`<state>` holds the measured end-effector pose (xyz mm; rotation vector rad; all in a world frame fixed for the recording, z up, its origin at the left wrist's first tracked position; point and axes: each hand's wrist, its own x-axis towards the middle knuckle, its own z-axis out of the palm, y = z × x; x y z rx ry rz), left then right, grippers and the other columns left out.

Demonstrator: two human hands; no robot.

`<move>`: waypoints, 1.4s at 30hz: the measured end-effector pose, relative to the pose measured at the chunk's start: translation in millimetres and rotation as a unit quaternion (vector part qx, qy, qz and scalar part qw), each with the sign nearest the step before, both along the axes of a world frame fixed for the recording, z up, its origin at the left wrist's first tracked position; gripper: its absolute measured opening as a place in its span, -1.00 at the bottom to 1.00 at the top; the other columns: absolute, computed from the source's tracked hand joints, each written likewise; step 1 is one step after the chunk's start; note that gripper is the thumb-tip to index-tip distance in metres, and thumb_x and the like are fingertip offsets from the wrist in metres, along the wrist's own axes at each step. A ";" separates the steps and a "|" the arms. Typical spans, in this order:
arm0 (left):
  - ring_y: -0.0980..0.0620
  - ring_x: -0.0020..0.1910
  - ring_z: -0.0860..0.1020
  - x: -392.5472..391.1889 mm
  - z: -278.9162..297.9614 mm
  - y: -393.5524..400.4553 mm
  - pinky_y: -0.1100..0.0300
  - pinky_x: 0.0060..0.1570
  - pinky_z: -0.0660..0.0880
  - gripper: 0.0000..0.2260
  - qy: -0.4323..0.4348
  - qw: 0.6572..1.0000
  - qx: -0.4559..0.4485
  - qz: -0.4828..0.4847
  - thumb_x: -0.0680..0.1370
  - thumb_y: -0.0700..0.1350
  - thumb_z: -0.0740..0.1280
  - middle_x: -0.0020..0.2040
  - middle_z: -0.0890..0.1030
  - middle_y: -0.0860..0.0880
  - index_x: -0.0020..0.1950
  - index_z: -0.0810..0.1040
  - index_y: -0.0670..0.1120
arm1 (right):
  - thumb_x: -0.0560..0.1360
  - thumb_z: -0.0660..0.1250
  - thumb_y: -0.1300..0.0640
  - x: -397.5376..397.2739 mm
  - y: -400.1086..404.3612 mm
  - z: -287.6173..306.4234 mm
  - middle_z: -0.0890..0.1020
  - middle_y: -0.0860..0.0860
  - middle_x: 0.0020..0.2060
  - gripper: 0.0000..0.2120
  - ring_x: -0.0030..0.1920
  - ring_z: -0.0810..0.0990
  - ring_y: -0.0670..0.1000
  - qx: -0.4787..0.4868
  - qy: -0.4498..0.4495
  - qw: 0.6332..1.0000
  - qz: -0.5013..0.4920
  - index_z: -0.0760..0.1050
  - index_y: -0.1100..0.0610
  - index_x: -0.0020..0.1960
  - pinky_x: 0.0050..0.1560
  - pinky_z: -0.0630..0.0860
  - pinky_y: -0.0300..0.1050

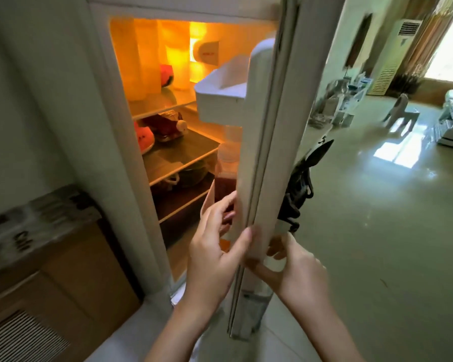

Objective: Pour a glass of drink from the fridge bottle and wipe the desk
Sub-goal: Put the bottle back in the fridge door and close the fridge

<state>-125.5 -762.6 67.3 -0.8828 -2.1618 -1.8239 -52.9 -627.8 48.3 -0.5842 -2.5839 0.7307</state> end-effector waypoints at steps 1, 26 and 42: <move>0.29 0.29 0.41 -3.2 -1.4 -5.1 0.40 0.19 0.39 -0.51 0.009 1.000 0.001 0.012 0.49 0.08 0.35 0.35 0.42 0.19 0.41 0.36 0.08 | 0.23 0.38 -0.37 -6.8 -7.8 -3.0 0.58 -0.22 -0.23 -0.59 -0.18 0.56 -0.14 0.004 0.009 1.000 0.015 0.37 -0.11 -0.15 -0.29 0.41 -0.17; -0.06 0.10 0.42 -123.8 -31.9 -76.3 0.00 -0.03 0.34 -0.73 0.285 0.823 -0.155 0.466 0.52 -0.02 0.37 0.14 0.43 0.05 0.21 0.57 0.01 | 0.43 0.08 -0.12 -148.8 -96.0 -114.8 0.53 -0.08 -0.33 -0.76 -0.45 0.53 -0.02 0.248 -0.028 0.939 0.236 0.45 -0.08 -0.04 -0.54 0.36 -0.14; -0.04 0.21 0.43 -98.8 -32.2 -48.9 0.02 0.07 0.34 -0.52 0.210 0.842 -0.154 0.473 0.46 -0.07 0.43 0.27 0.49 -0.09 0.35 0.43 -0.10 | 0.39 0.17 -0.06 -122.6 -53.8 -96.9 0.57 -0.16 -0.17 -0.70 -0.27 0.59 -0.09 0.145 -0.033 0.956 0.251 0.46 -0.09 0.10 -0.39 0.46 -0.19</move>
